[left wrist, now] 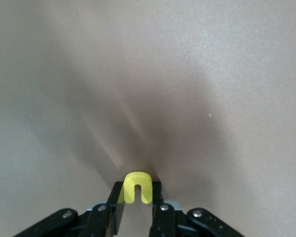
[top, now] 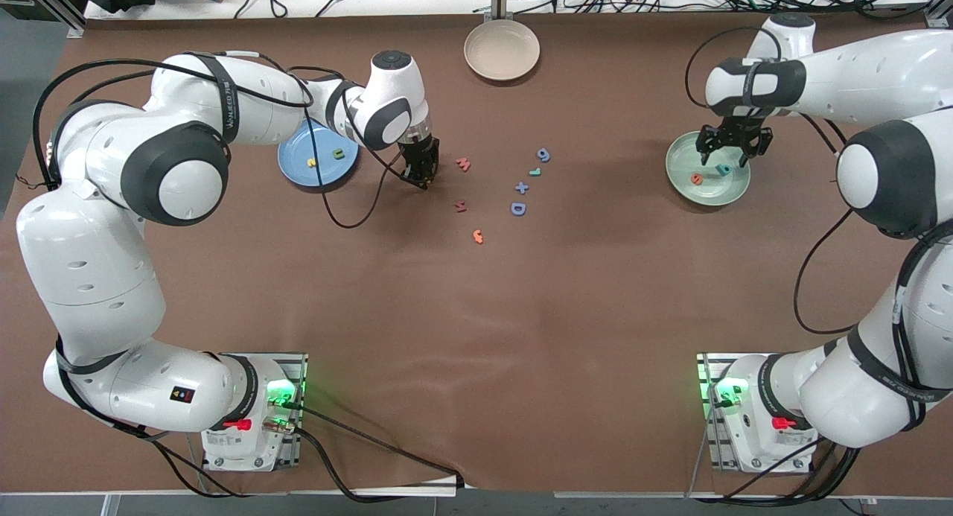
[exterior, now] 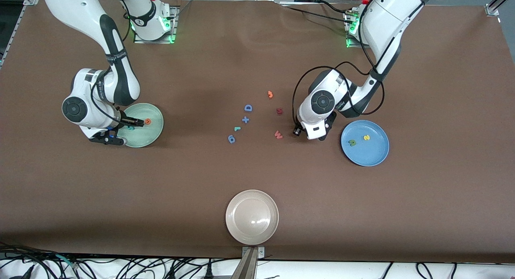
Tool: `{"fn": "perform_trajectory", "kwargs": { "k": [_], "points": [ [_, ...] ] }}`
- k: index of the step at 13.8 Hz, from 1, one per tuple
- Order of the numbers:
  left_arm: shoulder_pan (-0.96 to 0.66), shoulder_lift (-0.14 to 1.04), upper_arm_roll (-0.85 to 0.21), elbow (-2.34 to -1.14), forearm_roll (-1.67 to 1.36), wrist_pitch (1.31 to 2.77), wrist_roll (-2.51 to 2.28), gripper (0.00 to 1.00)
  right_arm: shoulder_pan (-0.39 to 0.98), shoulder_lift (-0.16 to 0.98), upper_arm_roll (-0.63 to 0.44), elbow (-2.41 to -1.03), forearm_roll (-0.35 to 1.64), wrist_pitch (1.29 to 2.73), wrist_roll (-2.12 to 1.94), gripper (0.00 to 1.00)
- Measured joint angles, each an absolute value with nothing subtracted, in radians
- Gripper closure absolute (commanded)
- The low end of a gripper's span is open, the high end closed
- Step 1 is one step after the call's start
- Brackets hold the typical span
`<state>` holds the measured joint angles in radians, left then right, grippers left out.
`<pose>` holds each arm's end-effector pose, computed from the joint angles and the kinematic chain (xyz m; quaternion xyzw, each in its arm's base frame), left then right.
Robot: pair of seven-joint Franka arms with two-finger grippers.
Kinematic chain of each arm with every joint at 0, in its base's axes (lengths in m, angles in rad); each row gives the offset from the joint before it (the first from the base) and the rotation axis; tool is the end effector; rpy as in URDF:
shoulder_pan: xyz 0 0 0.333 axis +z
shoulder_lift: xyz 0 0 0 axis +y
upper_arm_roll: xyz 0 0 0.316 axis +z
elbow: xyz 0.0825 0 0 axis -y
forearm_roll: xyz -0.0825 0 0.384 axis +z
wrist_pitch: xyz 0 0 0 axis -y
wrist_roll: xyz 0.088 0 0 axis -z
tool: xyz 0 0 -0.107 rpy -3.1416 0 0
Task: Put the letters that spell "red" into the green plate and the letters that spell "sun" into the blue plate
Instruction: 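Carry the teal b onto the green plate and open the right gripper, then place the yellow u on the blue plate while the right gripper reaches letters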
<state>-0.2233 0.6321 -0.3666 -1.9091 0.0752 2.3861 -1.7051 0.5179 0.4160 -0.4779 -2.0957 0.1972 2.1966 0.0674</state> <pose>0.5150 -0.3366 0.1731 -0.8455 -0.5245 0.0994 0.0156 0.5518 0.0277 0.2222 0.9885 -0.0763 -0.1266 0.0302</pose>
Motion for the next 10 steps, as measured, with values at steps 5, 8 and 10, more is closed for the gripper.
{"fn": "perform_trajectory", "kwargs": {
  "k": [5, 8, 10],
  "points": [
    [-0.217, 0.621, -0.364, -1.898, 0.075, 2.343, -1.688, 0.91, 0.532, 0.371, -0.357, -1.940, 0.257, 2.043, 0.339, 0.02],
    [-0.185, 0.580, -0.361, -1.881, 0.075, 2.262, -1.584, 0.91, 0.545, 0.383, -0.286, -1.889, 0.305, 2.042, 0.527, 0.02],
    [-0.151, 0.546, -0.357, -1.875, 0.075, 2.207, -1.483, 0.91, 0.558, 0.403, -0.234, -1.867, 0.341, 2.067, 0.662, 0.02]
  ]
}}
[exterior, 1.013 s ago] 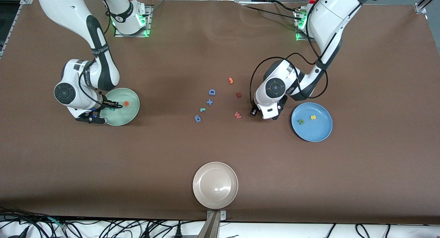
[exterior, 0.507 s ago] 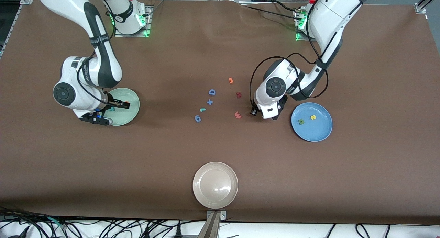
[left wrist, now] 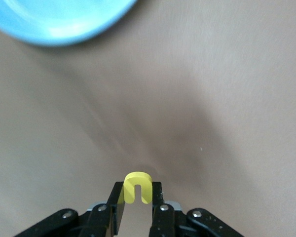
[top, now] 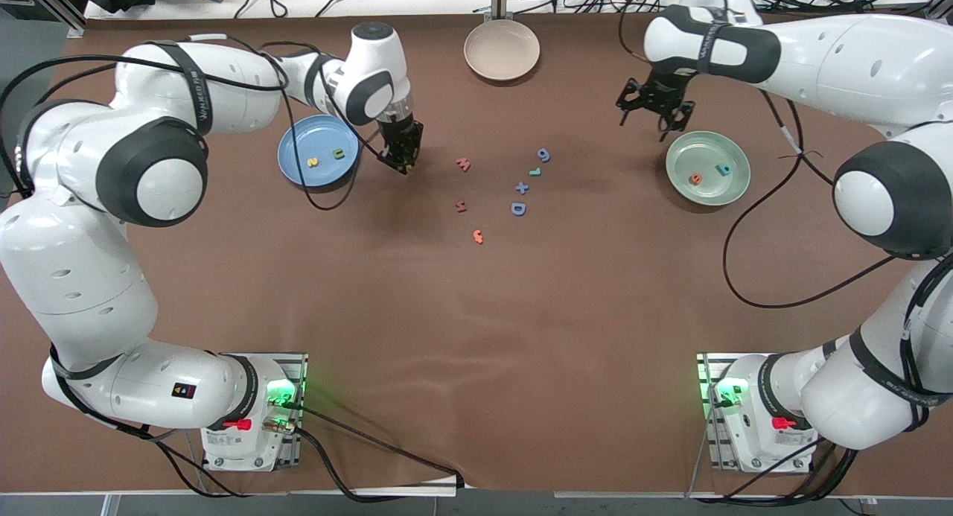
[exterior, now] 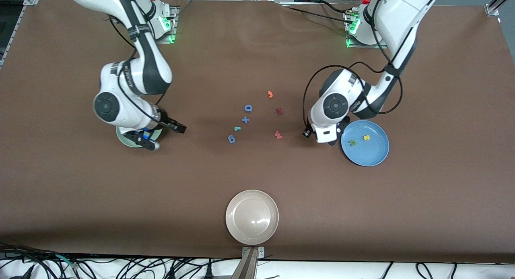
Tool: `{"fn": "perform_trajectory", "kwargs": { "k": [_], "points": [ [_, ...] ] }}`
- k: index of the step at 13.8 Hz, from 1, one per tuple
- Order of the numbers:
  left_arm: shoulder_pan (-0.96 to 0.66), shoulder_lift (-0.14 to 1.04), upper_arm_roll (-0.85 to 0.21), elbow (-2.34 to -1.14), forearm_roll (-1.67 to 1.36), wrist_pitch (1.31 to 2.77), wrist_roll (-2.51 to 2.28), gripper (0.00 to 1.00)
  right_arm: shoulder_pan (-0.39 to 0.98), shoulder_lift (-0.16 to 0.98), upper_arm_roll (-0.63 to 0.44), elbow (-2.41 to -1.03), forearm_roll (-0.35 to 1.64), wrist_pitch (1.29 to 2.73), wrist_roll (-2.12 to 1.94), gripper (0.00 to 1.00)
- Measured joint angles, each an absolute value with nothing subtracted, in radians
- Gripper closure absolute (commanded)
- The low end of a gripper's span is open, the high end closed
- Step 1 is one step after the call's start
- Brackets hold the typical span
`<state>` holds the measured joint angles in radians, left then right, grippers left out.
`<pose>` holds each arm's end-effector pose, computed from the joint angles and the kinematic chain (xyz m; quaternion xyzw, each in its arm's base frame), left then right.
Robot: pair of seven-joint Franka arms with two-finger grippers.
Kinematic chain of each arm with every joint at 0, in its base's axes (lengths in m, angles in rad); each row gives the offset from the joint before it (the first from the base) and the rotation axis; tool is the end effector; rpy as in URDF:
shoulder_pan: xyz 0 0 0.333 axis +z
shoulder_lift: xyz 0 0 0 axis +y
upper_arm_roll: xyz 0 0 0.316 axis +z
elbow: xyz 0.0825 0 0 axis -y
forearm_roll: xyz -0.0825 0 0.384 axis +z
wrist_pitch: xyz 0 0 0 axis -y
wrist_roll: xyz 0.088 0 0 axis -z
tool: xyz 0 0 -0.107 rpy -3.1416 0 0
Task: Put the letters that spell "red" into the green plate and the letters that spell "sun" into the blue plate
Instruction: 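Place the yellow u on the blue plate while the right gripper reaches letters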
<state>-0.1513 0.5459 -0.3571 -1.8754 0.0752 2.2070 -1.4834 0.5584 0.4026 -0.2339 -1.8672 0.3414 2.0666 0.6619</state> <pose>0.5446 -0.2898 0.2218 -0.8825 -0.4573 0.1026 0.0390 0.5734 0.2192 0.2918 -0.9580 0.2546 0.1258 0.0406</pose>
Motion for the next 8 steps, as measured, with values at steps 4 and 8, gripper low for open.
{"fn": "perform_trajectory", "kwargs": {
  "k": [4, 8],
  "points": [
    [-0.067, 0.495, -0.353, -1.867, 0.075, 2.124, -1.258, 0.90, 0.645, 0.475, -0.169, -1.812, 0.350, 2.172, 0.939, 0.02],
    [0.019, 0.487, -0.351, -1.871, 0.130, 2.036, -1.062, 0.87, 0.744, 0.594, -0.164, -1.737, 0.350, 2.302, 1.131, 0.05]
  ]
}}
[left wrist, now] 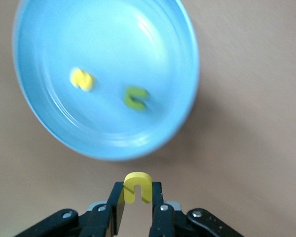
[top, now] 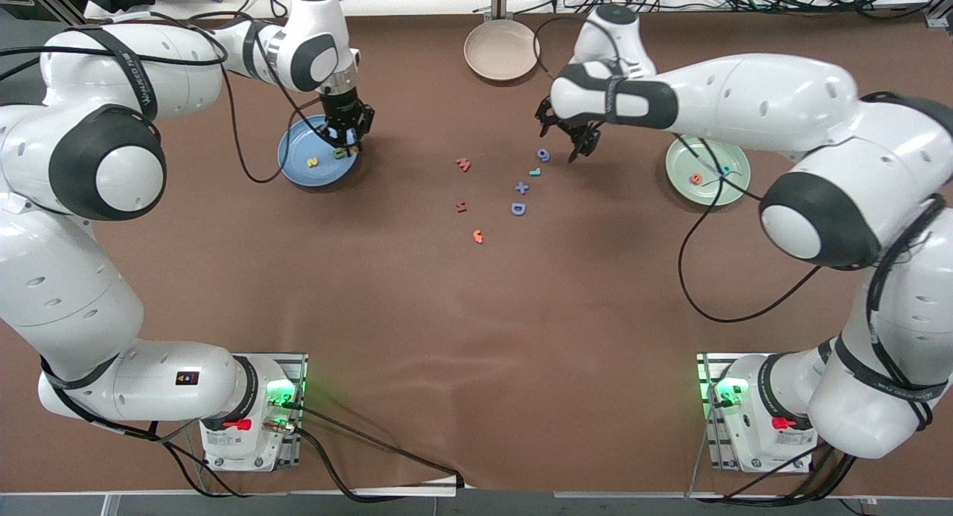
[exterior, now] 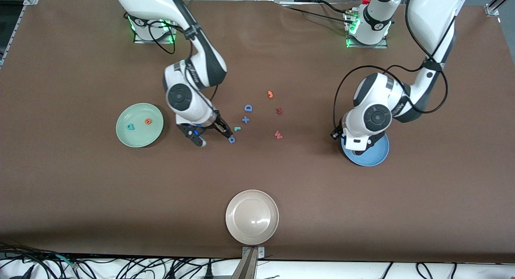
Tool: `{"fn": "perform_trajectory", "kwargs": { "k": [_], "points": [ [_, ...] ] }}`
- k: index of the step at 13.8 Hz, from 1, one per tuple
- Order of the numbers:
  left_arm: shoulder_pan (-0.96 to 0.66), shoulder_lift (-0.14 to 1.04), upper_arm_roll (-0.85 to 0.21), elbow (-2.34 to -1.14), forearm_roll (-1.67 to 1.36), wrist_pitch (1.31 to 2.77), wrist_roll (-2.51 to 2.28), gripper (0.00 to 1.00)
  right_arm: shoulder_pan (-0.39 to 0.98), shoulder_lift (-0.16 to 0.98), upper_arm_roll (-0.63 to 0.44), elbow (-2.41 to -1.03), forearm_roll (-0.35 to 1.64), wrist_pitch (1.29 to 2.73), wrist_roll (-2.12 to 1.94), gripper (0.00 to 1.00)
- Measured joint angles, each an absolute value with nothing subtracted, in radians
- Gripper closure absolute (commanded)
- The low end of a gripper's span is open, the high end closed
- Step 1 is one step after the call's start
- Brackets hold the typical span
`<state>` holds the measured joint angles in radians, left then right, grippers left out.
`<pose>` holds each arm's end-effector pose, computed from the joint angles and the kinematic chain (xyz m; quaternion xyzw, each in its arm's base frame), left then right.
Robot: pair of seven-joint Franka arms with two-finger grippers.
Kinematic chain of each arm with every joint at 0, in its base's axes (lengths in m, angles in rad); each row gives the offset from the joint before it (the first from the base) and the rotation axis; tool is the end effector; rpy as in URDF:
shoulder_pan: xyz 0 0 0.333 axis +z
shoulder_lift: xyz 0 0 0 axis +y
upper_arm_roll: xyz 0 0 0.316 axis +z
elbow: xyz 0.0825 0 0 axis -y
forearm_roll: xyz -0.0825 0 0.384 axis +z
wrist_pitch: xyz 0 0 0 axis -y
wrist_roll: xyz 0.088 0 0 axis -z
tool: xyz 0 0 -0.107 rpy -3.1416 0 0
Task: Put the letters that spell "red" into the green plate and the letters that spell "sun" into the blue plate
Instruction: 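Place the yellow u on the blue plate while the right gripper reaches letters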
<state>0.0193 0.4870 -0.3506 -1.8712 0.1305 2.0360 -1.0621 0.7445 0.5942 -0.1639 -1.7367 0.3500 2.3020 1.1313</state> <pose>0.5749 -0.1807 0.2461 -0.9344 -0.3248 0.1287 0.0697 0.5480 0.3799 0.2392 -0.9253 0.3699 0.0672 0.0492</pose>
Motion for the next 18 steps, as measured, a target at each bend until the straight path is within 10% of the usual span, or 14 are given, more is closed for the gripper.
{"fn": "perform_trajectory", "kwargs": {
  "k": [7, 9, 10, 18],
  "points": [
    [0.070, 0.511, -0.349, -1.902, 0.208, 2.023, -0.968, 0.79, 0.798, 0.697, -0.163, -1.697, 0.379, 2.367, 1.181, 0.13],
    [0.085, 0.516, -0.348, -1.904, 0.215, 2.023, -0.942, 0.40, 0.815, 0.704, -0.163, -1.697, 0.379, 2.367, 1.209, 0.19],
    [0.091, 0.519, -0.348, -1.904, 0.215, 2.023, -0.931, 0.03, 0.821, 0.707, -0.163, -1.697, 0.379, 2.367, 1.216, 0.23],
    [0.104, 0.520, -0.360, -1.878, 0.216, 2.024, -0.912, 0.00, 0.828, 0.725, -0.163, -1.704, 0.379, 2.368, 1.220, 0.43]
  ]
}}
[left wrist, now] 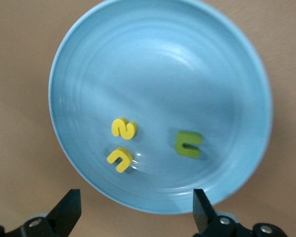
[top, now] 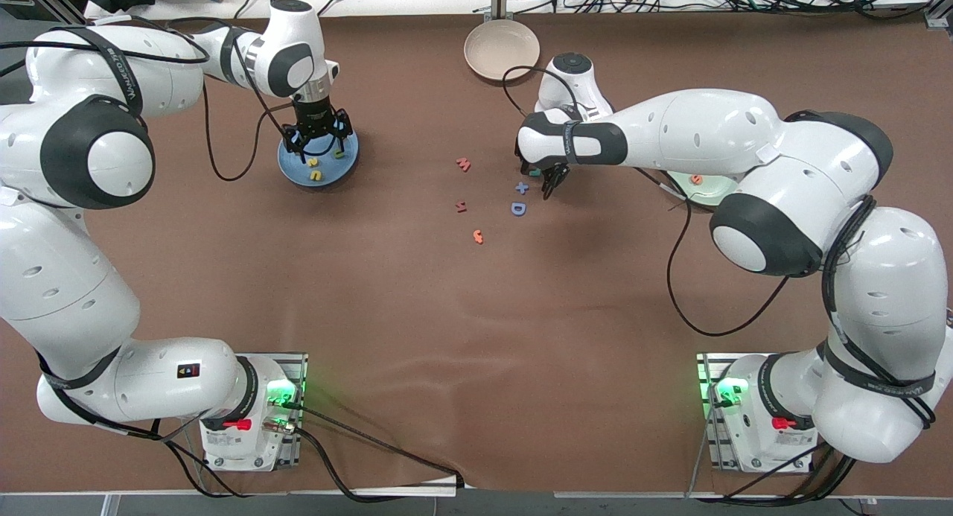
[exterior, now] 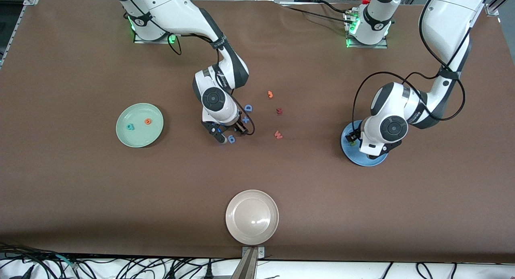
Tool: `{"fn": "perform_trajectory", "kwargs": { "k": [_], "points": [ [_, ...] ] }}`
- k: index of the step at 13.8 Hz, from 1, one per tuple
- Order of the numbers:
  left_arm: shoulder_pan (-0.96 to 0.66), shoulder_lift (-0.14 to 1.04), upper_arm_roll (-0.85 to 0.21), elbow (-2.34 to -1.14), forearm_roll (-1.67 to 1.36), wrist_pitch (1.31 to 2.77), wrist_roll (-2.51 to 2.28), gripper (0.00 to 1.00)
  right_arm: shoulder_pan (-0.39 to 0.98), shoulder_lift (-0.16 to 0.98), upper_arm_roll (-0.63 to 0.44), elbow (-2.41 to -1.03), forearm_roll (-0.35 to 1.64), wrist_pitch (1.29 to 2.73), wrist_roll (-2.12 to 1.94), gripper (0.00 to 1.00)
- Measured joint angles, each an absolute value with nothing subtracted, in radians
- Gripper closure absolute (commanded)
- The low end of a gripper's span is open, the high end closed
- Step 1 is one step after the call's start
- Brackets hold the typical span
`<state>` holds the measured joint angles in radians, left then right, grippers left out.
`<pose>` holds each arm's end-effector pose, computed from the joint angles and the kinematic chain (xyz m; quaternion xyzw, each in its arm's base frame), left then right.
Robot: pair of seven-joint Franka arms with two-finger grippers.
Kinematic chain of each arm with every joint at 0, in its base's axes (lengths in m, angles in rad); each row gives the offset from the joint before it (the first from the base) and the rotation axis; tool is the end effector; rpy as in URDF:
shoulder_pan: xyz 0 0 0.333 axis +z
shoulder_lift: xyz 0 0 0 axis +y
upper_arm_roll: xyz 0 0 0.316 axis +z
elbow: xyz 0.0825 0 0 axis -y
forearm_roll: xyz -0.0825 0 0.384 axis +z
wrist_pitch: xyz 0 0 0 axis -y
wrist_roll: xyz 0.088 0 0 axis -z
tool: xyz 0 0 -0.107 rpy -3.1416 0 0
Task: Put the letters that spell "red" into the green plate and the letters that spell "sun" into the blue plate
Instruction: 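Place the yellow u on the blue plate while the right gripper reaches letters, then retract the left arm to rest while the right gripper grasps the teal letter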
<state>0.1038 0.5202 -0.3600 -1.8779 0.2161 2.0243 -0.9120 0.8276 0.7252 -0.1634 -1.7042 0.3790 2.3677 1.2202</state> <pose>0.5817 -0.1320 0.2247 -0.9504 -0.2639 0.1389 0.0886 0.5171 0.4226 0.1713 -0.9190 0.3865 0.0724 0.0267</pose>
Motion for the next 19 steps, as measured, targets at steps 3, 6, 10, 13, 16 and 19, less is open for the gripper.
{"fn": "perform_trajectory", "kwargs": {
  "k": [3, 6, 10, 13, 16, 19],
  "points": [
    [0.103, 0.494, -0.391, -1.818, 0.216, 1.982, -0.843, 0.00, 0.828, 0.723, -0.164, -1.703, 0.379, 2.367, 1.220, 0.51],
    [0.102, 0.470, -0.437, -1.670, 0.217, 1.813, -0.718, 0.00, 0.828, 0.722, -0.164, -1.703, 0.379, 2.367, 1.220, 0.56],
    [0.102, 0.441, -0.511, -1.388, 0.217, 1.526, -0.606, 0.00, 0.829, 0.721, -0.165, -1.703, 0.373, 2.367, 1.219, 0.56],
    [0.102, 0.406, -0.501, -1.289, 0.216, 1.464, -0.414, 0.00, 0.830, 0.721, -0.165, -1.703, 0.370, 2.367, 1.219, 0.56],
    [0.078, 0.333, -0.371, -1.289, 0.132, 1.453, -0.226, 0.00, 0.834, 0.721, -0.170, -1.704, 0.362, 2.366, 1.219, 0.56],
    [0.060, 0.230, -0.228, -1.372, 0.035, 1.500, -0.033, 0.00, 0.840, 0.720, -0.174, -1.704, 0.348, 2.365, 1.219, 0.56]
  ]
}}
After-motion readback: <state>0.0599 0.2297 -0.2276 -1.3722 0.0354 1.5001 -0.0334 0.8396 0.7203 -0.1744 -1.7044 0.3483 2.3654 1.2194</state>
